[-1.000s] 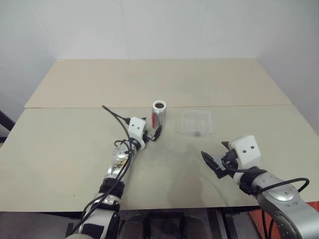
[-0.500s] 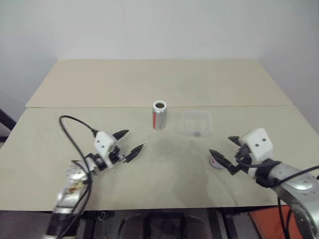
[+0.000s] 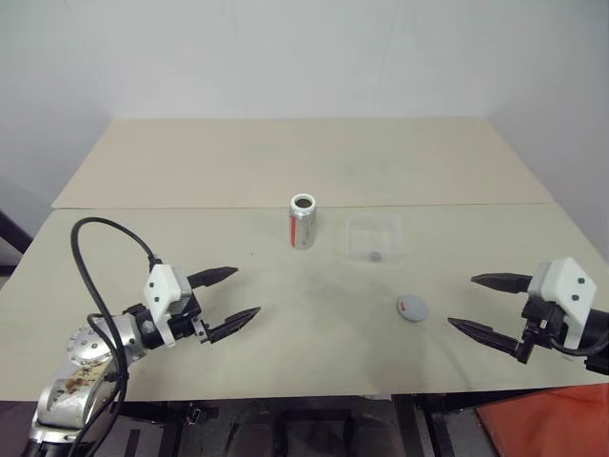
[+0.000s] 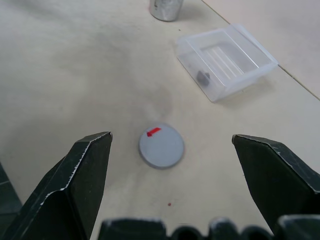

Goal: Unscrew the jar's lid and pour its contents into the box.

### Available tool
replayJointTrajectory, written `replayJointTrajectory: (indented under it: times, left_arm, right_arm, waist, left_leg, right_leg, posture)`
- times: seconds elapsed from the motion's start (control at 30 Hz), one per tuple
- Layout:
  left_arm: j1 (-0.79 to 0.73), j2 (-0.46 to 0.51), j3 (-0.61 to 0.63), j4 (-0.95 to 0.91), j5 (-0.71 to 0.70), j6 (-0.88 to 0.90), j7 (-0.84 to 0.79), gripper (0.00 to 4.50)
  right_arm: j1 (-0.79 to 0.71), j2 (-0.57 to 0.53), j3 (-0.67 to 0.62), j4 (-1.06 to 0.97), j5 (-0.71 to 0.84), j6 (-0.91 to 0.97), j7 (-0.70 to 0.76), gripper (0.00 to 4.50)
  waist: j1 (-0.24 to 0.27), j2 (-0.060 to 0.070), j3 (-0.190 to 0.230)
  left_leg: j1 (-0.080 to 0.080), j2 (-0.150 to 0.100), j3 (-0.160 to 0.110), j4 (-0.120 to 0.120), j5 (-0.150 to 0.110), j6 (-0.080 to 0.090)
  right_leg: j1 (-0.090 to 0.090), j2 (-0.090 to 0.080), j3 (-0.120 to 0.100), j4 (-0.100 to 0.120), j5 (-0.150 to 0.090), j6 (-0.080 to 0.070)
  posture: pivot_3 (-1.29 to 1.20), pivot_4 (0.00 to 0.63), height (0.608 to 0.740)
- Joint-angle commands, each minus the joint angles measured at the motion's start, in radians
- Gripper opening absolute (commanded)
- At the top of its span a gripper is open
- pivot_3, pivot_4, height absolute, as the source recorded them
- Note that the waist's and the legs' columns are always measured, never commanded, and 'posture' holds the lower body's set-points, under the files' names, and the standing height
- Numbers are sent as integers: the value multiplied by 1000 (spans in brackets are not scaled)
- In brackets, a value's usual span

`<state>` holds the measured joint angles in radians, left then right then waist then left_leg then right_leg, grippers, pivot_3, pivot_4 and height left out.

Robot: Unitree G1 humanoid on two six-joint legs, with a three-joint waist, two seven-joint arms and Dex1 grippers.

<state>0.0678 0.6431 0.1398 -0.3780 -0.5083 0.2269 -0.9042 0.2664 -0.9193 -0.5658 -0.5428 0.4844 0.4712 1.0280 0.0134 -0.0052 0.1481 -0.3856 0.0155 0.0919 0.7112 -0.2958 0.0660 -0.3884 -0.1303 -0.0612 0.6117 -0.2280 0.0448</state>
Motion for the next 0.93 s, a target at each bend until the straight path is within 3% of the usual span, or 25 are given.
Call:
replayJointTrajectory:
  times: [0.03, 0.4, 0.67, 0.93]
  left_arm:
    - [-19, -13, -18, -21, 20, -5, 26, 4457]
    - [86, -44, -33, -84, 82, -66, 66, 4457]
    - [160, -87, -62, -159, 119, -60, 139, 4457]
    - [174, -114, -91, -167, 163, -61, 194, 4457]
  right_arm:
    - [-4, -29, -64, -36, 10, -2, 7, 4500]
    - [-24, -172, -68, 38, -20, 25, 92, 4500]
    - [-100, -223, 40, 97, -76, 4, 102, 4500]
    - [-86, -268, 21, 114, -77, 5, 204, 4500]
  waist:
    - [0, 0, 0]
    - [-2, 0, 0]
    - [1, 0, 0]
    - [1, 0, 0]
  left_leg:
    - [0, 0, 0, 0, 0, 0]
    - [0, 1, 0, 0, -2, 3]
    - [-1, 1, -1, -1, -4, 7]
    - [-2, 1, -1, -1, -5, 7]
  right_leg:
    - [0, 0, 0, 0, 0, 0]
    - [-1, -1, 0, -1, 0, -1]
    - [-1, -2, 0, -1, -1, -1]
    - [-2, -2, -1, -1, -1, -1]
  posture:
    - [0, 150, 740]
    - [0, 150, 740]
    - [0, 150, 740]
    - [0, 150, 740]
